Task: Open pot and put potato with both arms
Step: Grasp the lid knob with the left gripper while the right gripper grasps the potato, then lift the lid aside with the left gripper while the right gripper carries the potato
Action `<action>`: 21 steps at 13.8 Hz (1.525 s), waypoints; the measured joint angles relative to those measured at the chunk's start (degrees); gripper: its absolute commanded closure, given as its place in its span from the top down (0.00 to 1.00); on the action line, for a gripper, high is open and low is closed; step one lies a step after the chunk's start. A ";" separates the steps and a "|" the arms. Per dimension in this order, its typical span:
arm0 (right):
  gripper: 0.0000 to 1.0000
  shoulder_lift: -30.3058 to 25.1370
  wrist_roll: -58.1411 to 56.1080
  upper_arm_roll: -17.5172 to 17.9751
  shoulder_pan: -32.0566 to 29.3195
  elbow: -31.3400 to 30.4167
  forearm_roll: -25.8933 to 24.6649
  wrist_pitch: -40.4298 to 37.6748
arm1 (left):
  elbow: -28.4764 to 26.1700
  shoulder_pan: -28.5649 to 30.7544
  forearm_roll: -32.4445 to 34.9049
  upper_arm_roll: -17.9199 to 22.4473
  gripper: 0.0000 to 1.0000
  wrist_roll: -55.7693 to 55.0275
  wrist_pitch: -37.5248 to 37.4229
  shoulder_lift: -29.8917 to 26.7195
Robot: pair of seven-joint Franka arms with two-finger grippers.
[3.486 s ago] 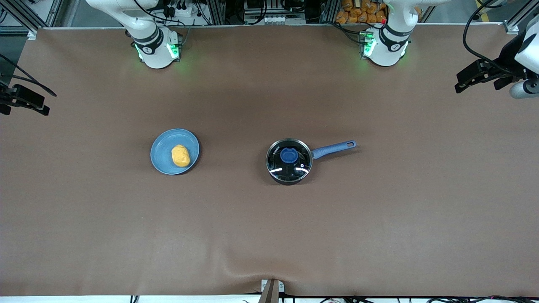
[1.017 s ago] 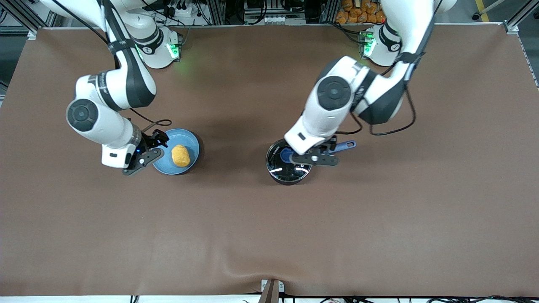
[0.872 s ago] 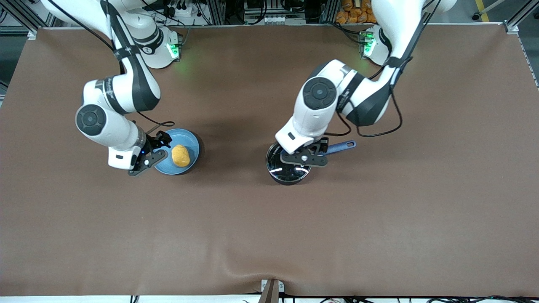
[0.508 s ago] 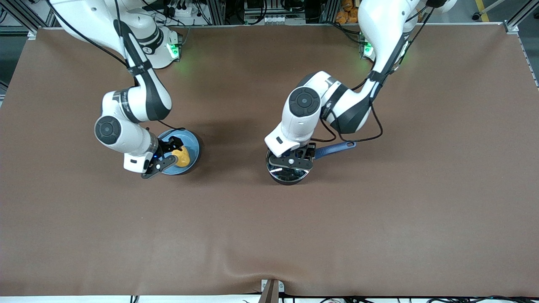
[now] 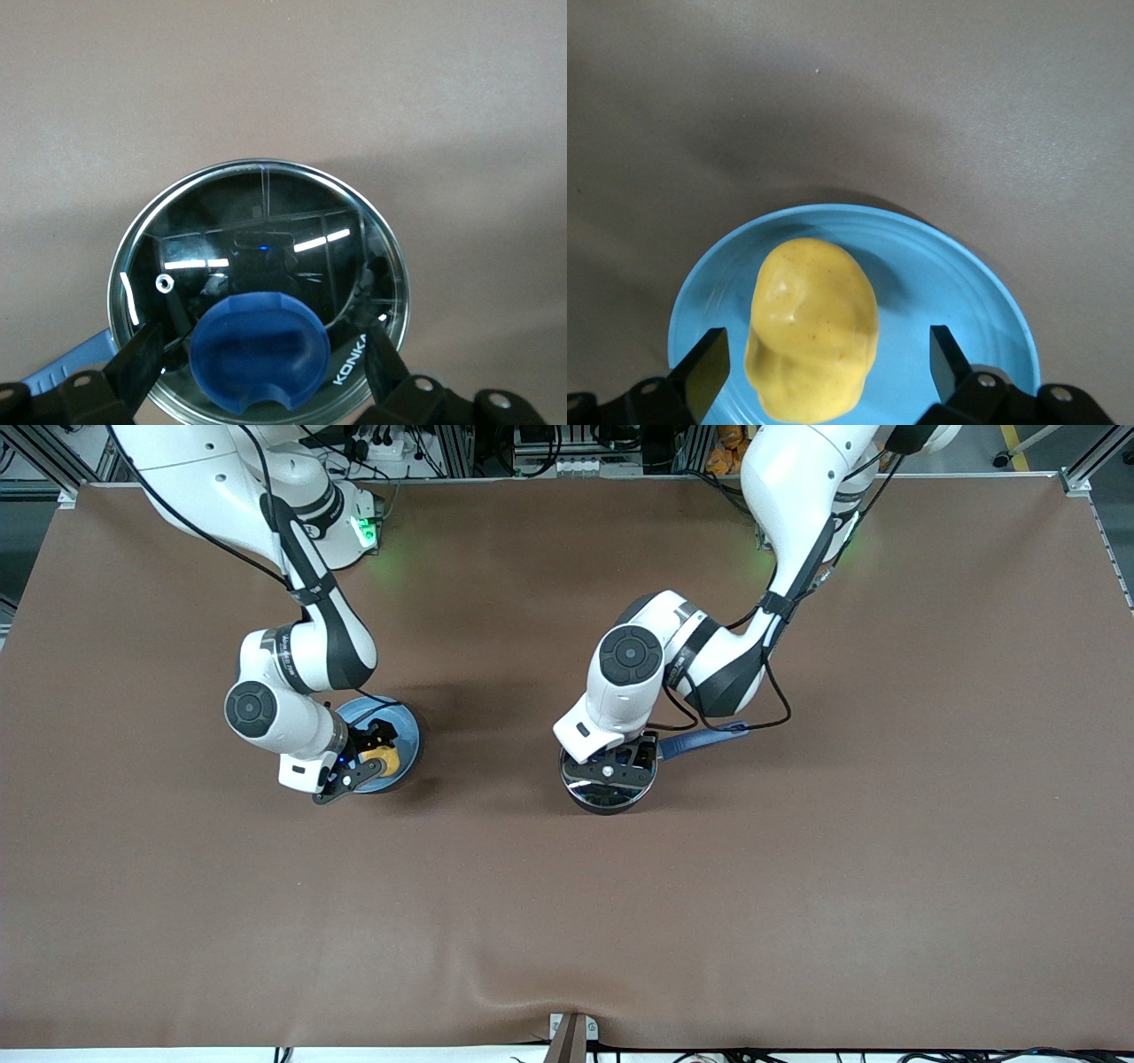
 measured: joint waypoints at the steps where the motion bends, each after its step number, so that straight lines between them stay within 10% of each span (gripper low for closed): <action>1: 1.00 0.10 0.00 0.06 0.18 -0.47 0.17 0.88 | 0.00 0.01 0.00 0.06 1.00 0.00 0.00 0.14; 3: 1.00 0.22 0.01 0.10 0.61 -1.29 0.33 1.72 | 0.00 0.06 0.00 0.12 1.00 -0.02 0.00 0.43; 10: 0.25 0.15 0.02 0.08 0.78 -1.60 0.40 2.10 | 0.00 -0.03 0.00 0.09 0.97 -0.11 0.00 0.66; 21: 0.17 -0.62 1.57 0.02 0.79 4.19 0.95 -1.49 | 0.00 -0.06 0.00 0.05 0.64 -0.13 -0.02 0.83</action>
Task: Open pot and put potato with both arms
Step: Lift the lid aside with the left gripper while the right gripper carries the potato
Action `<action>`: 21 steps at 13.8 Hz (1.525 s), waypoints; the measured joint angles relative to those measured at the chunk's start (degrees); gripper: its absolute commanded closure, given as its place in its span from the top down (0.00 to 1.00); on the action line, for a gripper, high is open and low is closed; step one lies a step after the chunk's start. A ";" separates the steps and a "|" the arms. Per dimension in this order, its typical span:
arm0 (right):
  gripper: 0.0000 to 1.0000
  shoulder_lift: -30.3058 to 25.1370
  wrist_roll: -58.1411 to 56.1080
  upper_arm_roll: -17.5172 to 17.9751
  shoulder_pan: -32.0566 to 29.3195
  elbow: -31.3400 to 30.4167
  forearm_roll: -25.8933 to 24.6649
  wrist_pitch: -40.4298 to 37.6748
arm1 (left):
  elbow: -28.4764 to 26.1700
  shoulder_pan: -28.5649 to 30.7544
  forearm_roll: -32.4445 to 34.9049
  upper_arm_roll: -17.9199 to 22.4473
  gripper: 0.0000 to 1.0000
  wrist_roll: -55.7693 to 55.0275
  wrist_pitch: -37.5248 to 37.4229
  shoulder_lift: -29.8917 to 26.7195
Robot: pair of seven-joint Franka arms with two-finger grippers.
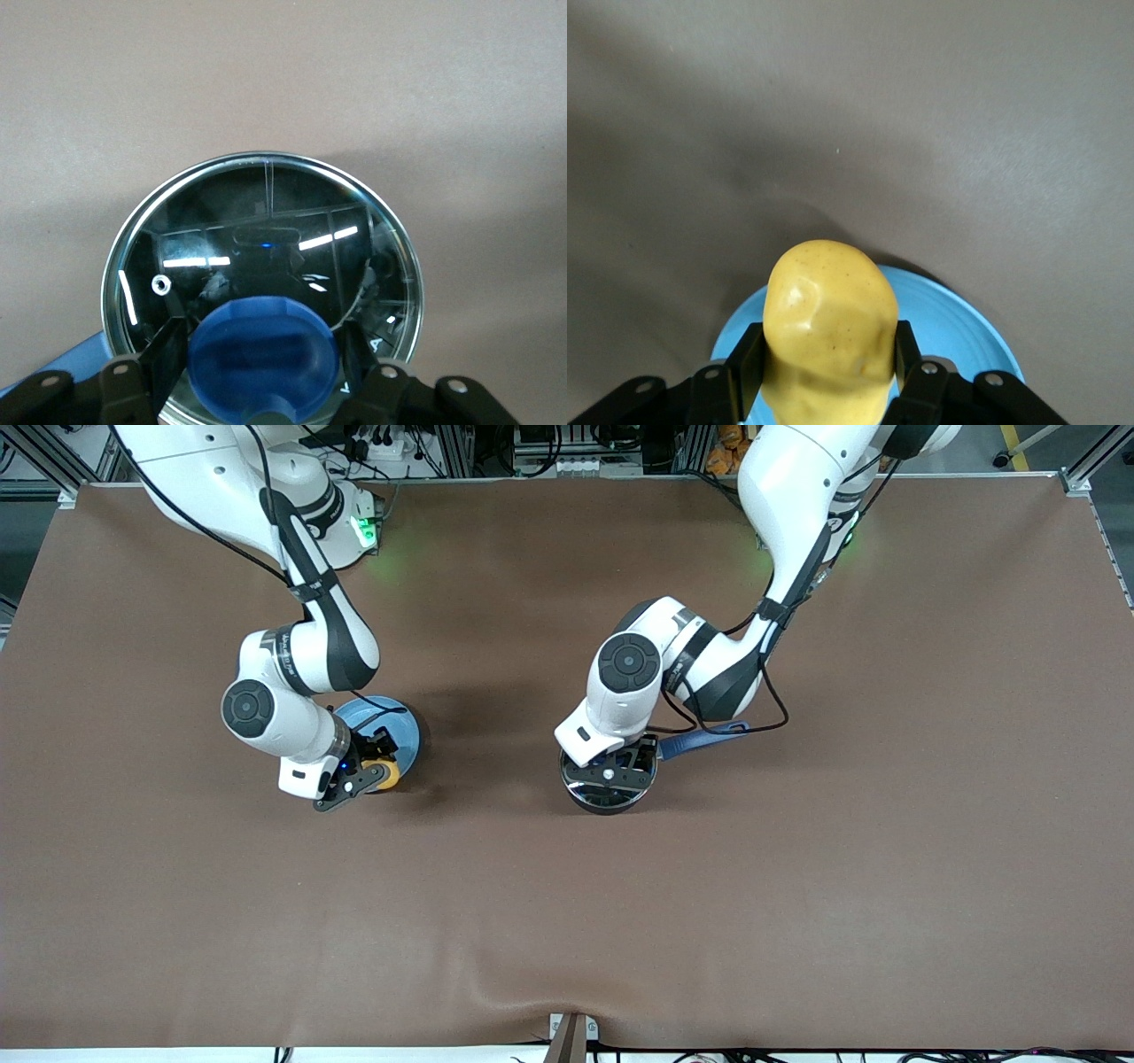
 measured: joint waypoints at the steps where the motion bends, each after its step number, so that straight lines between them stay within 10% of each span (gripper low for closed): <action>1: 0.17 -0.27 1.06 0.01 0.03 0.44 0.02 -0.49 | 0.00 0.00 0.00 0.00 0.55 0.00 -0.04 0.00; 8: 0.16 -1.96 14.53 0.65 3.76 2.80 0.08 -1.40 | 0.55 0.01 0.00 -0.08 0.02 0.00 -1.51 -0.01; 15: 0.16 -1.96 28.38 1.00 10.35 6.29 0.60 -1.40 | 2.23 0.72 0.00 0.17 0.00 0.00 -5.07 -3.57; 21: 0.16 -1.82 28.77 0.98 14.22 6.93 10.62 -0.30 | 2.68 11.97 -0.01 0.59 0.00 7.32 -14.36 -14.32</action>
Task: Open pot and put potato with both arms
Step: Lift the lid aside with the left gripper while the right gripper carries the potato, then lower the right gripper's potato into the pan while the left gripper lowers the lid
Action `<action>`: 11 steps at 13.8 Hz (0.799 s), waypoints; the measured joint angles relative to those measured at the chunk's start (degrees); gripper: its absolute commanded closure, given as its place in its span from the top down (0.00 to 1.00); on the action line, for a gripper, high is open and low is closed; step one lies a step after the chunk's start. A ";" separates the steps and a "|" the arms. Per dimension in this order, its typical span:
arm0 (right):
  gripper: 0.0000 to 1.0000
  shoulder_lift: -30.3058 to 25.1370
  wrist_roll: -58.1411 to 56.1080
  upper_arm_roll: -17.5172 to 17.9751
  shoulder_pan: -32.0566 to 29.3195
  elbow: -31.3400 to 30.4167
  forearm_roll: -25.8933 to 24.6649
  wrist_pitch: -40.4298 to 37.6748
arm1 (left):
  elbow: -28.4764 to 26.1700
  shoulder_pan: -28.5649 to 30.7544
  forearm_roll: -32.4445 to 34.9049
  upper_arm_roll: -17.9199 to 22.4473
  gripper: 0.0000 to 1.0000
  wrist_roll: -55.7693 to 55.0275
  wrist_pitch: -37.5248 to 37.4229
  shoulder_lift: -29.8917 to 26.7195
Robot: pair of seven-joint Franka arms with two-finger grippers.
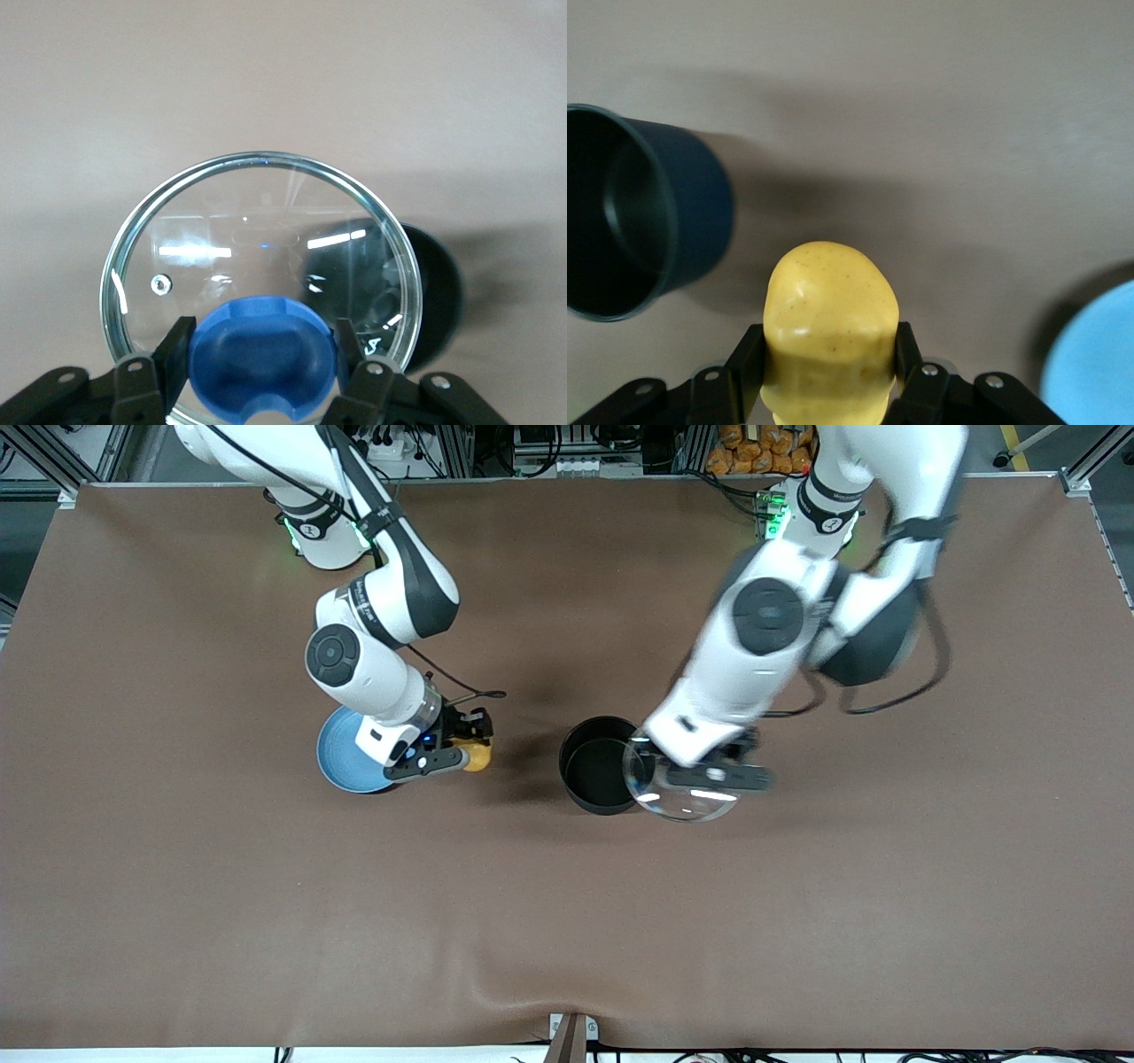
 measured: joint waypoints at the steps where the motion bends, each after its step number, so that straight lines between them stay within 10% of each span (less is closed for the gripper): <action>1: 0.16 0.21 0.41 0.00 0.99 0.12 1.04 1.20 | -0.04 2.34 0.00 0.04 0.00 2.28 -1.25 -1.14; 11: 0.16 12.05 8.52 -0.06 11.00 15.64 1.73 8.83 | -2.04 20.15 0.02 0.33 0.00 22.50 -5.37 -2.60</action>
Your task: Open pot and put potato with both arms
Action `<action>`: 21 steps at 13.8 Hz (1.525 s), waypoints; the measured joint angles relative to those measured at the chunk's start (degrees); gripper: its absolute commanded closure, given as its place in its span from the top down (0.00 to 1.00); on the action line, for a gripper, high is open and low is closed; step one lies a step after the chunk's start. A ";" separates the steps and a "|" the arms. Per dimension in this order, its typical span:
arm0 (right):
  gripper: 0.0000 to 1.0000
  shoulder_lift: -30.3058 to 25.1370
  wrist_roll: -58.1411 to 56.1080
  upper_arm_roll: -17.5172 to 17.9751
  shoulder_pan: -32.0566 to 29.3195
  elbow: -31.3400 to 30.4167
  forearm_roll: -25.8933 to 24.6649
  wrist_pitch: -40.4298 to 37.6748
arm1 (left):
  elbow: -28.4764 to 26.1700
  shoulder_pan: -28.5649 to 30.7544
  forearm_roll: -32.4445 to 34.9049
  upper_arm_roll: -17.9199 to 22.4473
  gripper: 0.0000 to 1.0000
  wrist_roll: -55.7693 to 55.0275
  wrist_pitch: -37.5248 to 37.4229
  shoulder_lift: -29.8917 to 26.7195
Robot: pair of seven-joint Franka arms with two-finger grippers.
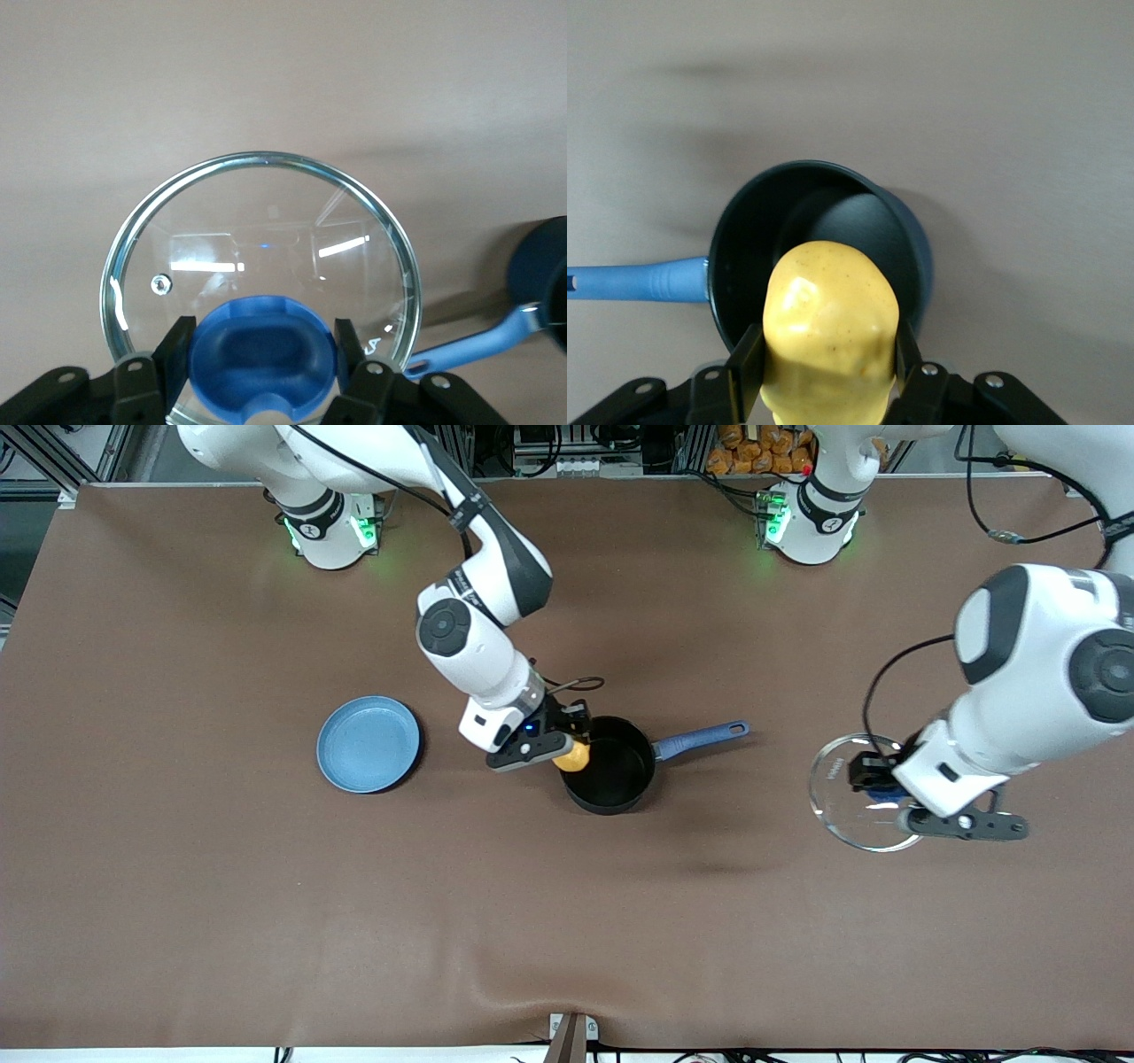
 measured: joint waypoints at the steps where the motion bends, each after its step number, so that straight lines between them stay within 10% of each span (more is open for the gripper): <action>1: 0.16 1.52 0.01 -0.03 0.68 0.87 -0.03 1.37 | -0.42 1.45 0.00 0.00 0.00 1.46 0.02 0.20; 3: 0.23 4.63 0.02 -0.03 1.96 2.51 -0.04 3.57 | -1.37 3.85 0.00 0.01 0.00 3.75 0.74 1.05; 5: 1.00 6.72 0.11 -0.03 2.65 3.98 -0.03 4.29 | -3.63 5.59 0.00 0.00 0.00 5.23 4.66 2.43; 12: 1.00 6.00 2.38 -2.86 2.57 7.00 -0.10 0.99 | -16.10 7.79 0.00 0.02 0.00 8.35 20.50 5.60; 19: 1.00 -6.46 2.02 -18.13 1.68 8.58 -5.85 -25.86 | -21.11 8.21 0.00 -0.01 0.00 8.58 28.12 8.56; 21: 1.00 -8.77 0.09 -21.87 1.59 8.52 -6.42 -31.58 | -21.73 8.24 0.00 -0.06 0.42 8.58 29.00 9.32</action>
